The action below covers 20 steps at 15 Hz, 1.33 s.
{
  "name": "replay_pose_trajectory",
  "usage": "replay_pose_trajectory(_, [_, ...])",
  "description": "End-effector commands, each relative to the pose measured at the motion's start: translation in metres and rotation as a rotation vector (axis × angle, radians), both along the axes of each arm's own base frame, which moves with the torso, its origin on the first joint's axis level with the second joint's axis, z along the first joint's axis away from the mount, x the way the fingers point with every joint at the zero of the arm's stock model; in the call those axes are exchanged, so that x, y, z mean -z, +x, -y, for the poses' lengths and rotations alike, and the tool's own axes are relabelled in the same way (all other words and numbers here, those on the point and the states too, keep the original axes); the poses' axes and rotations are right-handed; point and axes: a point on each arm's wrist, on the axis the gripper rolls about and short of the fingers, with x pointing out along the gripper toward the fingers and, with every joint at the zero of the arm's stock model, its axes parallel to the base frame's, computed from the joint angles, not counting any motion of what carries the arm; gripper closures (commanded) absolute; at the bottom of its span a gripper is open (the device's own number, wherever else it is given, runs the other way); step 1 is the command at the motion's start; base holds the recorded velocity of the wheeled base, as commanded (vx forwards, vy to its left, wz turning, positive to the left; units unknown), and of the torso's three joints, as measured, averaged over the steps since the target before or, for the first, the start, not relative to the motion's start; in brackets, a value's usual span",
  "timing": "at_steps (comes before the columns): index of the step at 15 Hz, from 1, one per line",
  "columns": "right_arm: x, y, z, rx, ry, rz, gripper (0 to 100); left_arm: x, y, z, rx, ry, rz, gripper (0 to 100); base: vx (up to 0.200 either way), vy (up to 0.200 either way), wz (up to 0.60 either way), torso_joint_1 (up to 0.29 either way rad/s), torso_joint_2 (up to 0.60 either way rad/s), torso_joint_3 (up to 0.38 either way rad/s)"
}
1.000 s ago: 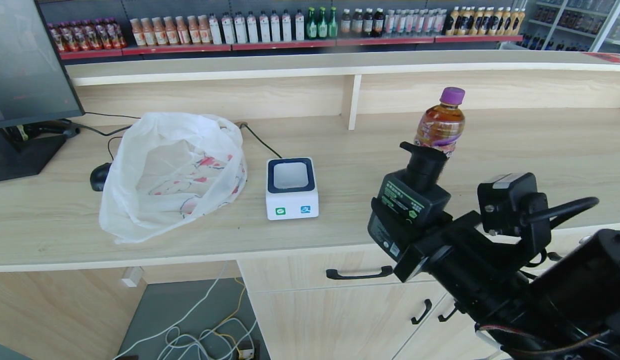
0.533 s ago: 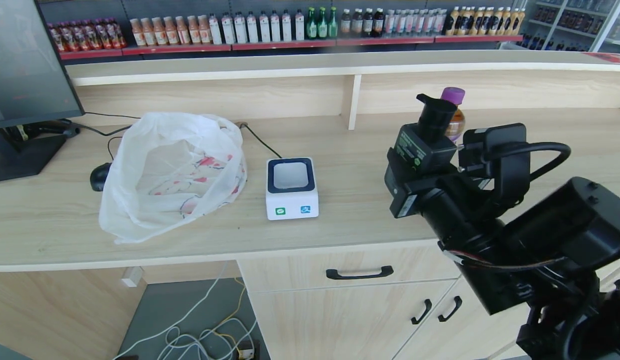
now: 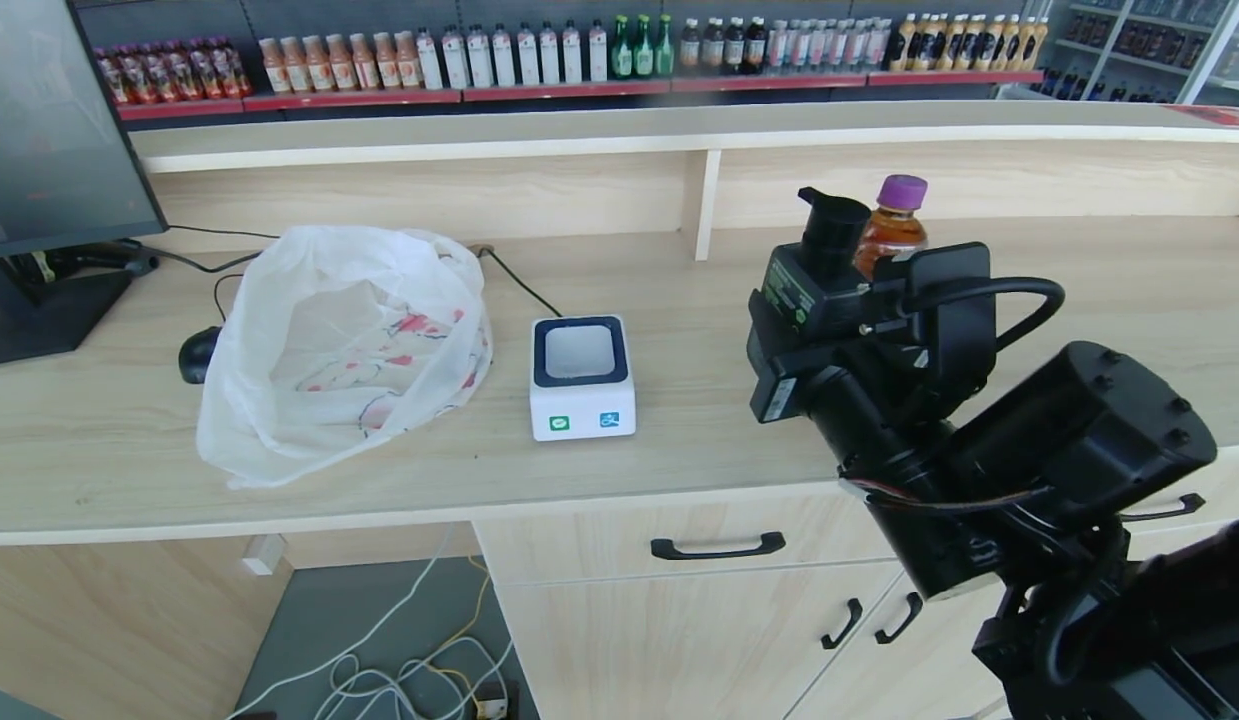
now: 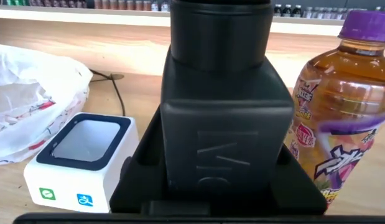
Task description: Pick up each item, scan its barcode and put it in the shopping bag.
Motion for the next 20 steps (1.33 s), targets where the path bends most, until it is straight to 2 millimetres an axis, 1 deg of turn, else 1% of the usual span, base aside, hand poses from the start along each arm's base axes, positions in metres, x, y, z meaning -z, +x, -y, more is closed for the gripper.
replay_pose_trajectory(1, [-0.006, 0.002, -0.002, 0.003, 0.012, 0.022, 100, 0.0, 0.0, 0.0, -0.001, 0.0, 0.0, 0, 0.0, 0.2, 0.0, -0.002, 0.0, -0.002])
replay_pose_trajectory(4, [-0.011, 0.003, -0.002, 0.025, -0.021, 0.05, 100, 0.0, 0.0, 0.0, -0.001, -0.002, 0.0, 0, 0.0, 0.2, 0.0, 0.009, 0.0, 0.002])
replay_pose_trajectory(6, [-0.01, 0.003, -0.003, 0.038, -0.064, 0.059, 100, 0.0, 0.0, 0.0, 0.0, 0.001, 0.0, 0, 0.0, 0.2, 0.0, -0.002, 0.0, 0.002])
replay_pose_trajectory(10, [-0.013, 0.007, -0.007, 0.063, -0.131, 0.092, 100, 0.0, 0.0, 0.0, 0.0, 0.001, 0.0, 0, 0.0, 0.0, 0.0, 0.0, 0.0, 0.0])
replay_pose_trajectory(13, [-0.019, 0.018, -0.018, 0.066, -0.154, 0.143, 100, 0.0, 0.0, 0.0, 0.0, 0.001, 0.0, 0, 0.0, 0.0, 0.0, 0.0, 0.0, 0.0])
replay_pose_trajectory(16, [-0.015, 0.021, -0.022, 0.032, -0.214, 0.172, 100, 0.0, 0.0, 0.0, 0.0, 0.001, 0.0, 0, 0.0, 0.0, 0.0, 0.0, 0.0, 0.0])
replay_pose_trajectory(17, [-0.011, 0.023, -0.025, 0.015, -0.261, 0.19, 100, 0.0, 0.0, 0.0, 0.0, 0.001, 0.0, 0, 0.0, 0.0, 0.0, 0.0, 0.0, 0.0])
replay_pose_trajectory(20, [-0.003, 0.027, -0.028, -0.021, -0.329, 0.213, 100, 0.0, 0.0, 0.0, 0.0, 0.001, 0.0, 0, 0.0, 0.0, 0.0, 0.0, 0.0, 0.0])
